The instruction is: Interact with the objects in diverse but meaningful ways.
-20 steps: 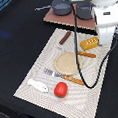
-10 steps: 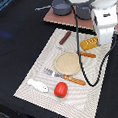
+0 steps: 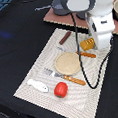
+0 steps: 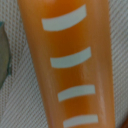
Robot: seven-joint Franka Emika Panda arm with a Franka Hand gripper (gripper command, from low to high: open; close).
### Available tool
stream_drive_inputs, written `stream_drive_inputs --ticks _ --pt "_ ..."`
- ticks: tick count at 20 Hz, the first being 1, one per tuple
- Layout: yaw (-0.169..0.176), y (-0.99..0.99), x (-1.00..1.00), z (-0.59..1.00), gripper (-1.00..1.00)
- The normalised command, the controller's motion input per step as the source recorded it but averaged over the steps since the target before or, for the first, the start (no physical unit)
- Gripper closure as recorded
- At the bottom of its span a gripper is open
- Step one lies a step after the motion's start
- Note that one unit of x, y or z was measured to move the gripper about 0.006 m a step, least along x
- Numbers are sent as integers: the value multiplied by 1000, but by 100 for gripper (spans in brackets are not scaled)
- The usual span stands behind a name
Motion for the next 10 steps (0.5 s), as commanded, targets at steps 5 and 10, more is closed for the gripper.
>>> stream_drive_inputs --ticks 5,10 --pt "73 -39 -85 -229 100" --pt "76 -30 -61 -241 100"
